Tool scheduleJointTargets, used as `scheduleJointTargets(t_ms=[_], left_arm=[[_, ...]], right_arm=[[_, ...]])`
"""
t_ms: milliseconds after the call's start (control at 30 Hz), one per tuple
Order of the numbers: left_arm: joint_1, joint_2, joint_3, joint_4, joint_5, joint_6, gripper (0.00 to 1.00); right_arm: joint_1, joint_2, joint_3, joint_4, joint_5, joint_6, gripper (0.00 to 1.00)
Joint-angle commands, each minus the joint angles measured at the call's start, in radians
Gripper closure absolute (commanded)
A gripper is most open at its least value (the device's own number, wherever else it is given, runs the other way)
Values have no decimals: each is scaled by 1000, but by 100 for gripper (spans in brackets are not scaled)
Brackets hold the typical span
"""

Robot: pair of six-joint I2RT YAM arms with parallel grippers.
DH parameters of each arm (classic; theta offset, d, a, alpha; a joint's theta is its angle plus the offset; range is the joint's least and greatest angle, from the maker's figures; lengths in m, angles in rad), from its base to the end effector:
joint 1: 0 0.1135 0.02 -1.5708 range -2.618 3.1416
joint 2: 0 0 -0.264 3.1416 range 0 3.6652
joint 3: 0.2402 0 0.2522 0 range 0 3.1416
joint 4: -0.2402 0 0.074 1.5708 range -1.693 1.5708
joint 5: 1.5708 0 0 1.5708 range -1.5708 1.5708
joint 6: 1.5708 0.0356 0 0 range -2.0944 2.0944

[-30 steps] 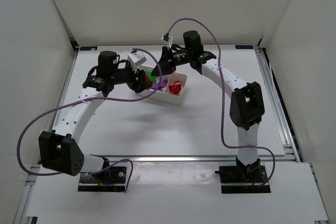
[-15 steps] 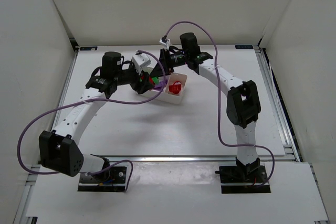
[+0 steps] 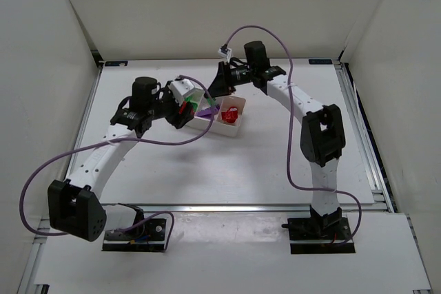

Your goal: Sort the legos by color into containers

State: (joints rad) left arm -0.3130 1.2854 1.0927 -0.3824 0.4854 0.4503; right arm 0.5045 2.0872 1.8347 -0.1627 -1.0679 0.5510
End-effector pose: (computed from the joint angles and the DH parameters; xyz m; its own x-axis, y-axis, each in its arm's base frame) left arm 0.2671 -0.1039 0.3214 -0.1852 0.4646 -0.8659 0.8058 0.5762 0.1368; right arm 0.4103 0.2622 0.3032 -0.7903 -0.1481 -0.5946 -0.6116 0.1314 0.7802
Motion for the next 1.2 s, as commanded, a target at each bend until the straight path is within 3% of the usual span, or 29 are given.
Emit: scheduleJointTargets(t_ms=[0, 200, 367, 567, 667, 767, 1033, 1067, 1133, 1167], left_arm=[[8, -75, -45, -19, -108, 42, 87], [31, -106, -54, -26, -122, -4, 87], [117, -92, -14, -32, -82, -105, 87], [218, -83, 32, -38, -11, -209, 87], [253, -75, 59, -64, 7, -223, 87], [278, -81, 68, -79, 16, -231, 86], [299, -80, 67, -92, 16, -234, 86], [301, -80, 67, -90, 19, -240, 86], [320, -69, 75, -87, 31, -262, 87], [327, -64, 76, -88, 45, -271, 86]], right_arm=[[-73, -53, 40, -35, 14, -62, 100], [-104, -12, 93, -93, 60, -126, 100], [-74, 53, 187, -103, 158, -129, 100], [12, 172, 345, -87, 370, -108, 100], [61, 241, 432, -78, 584, -76, 100], [86, 290, 455, -14, 675, -74, 100], [127, 375, 476, 6, 663, -97, 100], [132, 382, 472, 6, 657, -106, 97], [144, 387, 449, 20, 631, -115, 81], [147, 395, 446, 23, 623, -123, 77]])
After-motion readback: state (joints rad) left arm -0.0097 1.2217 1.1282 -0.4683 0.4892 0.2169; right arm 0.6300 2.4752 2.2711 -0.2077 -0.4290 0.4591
